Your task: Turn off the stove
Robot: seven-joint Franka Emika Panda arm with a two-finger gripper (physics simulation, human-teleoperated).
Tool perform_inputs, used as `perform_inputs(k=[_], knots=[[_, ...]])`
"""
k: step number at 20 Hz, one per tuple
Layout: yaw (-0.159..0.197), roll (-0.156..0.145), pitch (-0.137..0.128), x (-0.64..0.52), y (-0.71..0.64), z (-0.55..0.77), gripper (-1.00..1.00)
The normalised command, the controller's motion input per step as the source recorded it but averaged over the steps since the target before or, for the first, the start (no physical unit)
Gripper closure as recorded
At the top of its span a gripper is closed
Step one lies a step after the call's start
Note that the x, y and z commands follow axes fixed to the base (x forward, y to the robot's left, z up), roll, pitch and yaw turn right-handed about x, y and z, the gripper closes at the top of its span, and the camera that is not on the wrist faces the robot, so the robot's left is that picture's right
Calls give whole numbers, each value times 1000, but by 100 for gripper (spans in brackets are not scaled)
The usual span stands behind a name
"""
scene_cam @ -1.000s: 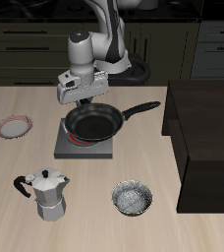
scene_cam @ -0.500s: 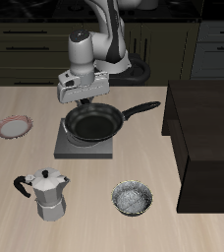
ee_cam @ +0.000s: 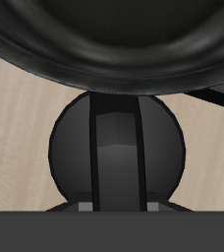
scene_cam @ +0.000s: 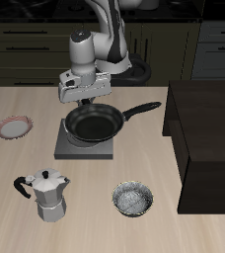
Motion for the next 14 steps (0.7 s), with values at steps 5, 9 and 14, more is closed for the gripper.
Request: perform_inputs(k=[5,9,14], knots=[[-67,-3,-1,49,20,106,100],[-76,14,28,25,82,19,100],[-77,-6,13,46,0,57,100]])
